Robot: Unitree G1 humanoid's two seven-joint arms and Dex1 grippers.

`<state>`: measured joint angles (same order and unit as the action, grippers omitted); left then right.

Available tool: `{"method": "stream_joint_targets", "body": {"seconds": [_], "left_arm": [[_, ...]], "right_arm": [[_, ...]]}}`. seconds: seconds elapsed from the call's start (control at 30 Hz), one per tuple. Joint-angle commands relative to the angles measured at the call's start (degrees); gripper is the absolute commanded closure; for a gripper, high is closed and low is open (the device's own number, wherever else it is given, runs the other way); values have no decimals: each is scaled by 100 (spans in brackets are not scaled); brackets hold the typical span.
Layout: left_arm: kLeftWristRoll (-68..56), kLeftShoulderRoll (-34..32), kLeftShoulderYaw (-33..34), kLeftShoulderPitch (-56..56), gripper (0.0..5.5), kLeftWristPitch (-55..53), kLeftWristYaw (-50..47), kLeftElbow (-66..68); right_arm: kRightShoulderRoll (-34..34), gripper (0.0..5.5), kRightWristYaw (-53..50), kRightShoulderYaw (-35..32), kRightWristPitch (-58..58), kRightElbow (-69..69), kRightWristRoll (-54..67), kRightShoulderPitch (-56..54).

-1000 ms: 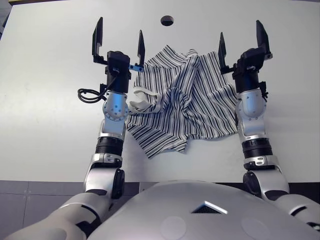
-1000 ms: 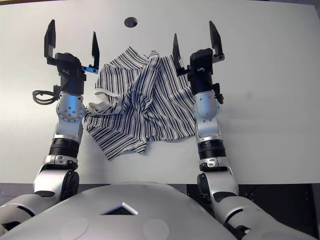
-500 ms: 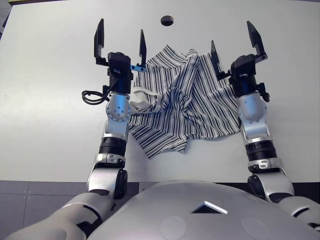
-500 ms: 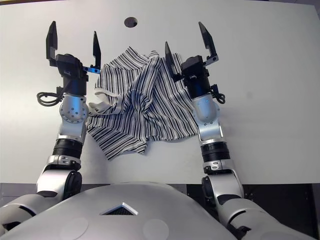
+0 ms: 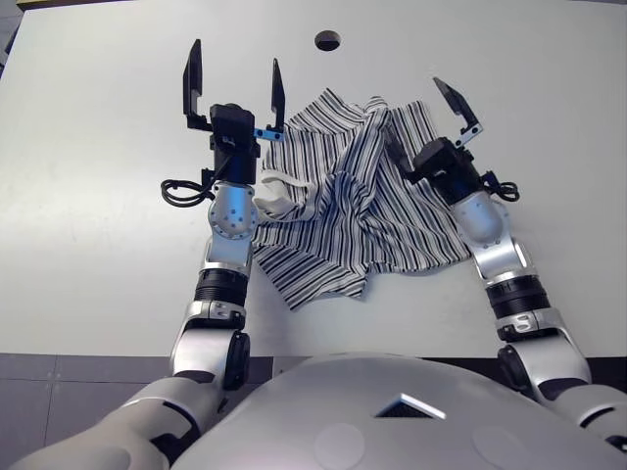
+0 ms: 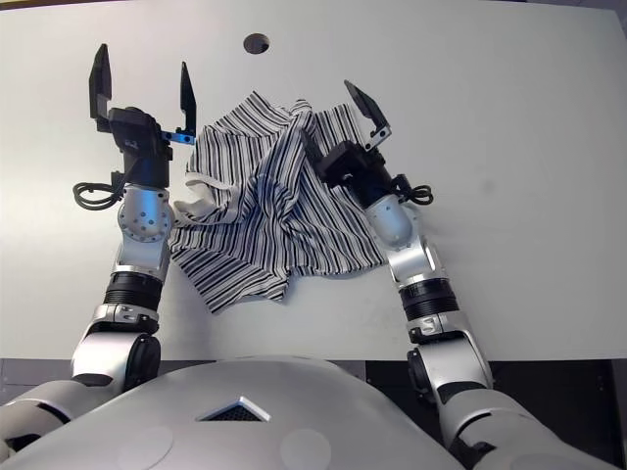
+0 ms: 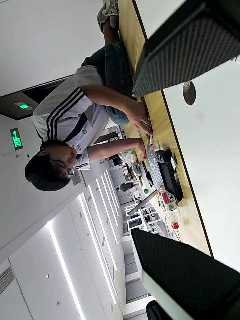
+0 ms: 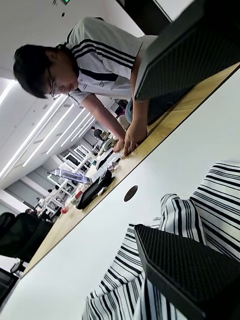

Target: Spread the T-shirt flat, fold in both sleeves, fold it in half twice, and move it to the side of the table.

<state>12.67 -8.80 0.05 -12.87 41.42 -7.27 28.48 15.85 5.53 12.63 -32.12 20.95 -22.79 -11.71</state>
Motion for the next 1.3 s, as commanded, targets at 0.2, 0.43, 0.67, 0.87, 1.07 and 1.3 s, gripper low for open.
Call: {"method": "stream_joint_targets", "body": {"seconds": [0.2,0.43,0.67,0.87,1.07,1.3], "left_arm": [[50,-56,22,-57,66,21,-81,54],[78,-75,27,-219,66,29,-143,119],[124,-120,8,-356,66,51,-156,159],[307,-236,41,-427,66,84,-276,251],[519,-380,-10,-627,66,129,-442,485],[894,-622,-112,-826,66,73,-624,832]], "right_arm": [[528,95,209,360,246,625,-638,-245],[793,95,309,1697,-4,2530,-2083,-1551],[637,95,429,2240,140,4282,-2266,-2863],[465,95,161,2578,1119,5513,-2471,-3908],[-87,95,-844,2609,1957,5808,-2517,-4334],[-21,95,-2319,1751,860,5270,-1696,-3983]]}}
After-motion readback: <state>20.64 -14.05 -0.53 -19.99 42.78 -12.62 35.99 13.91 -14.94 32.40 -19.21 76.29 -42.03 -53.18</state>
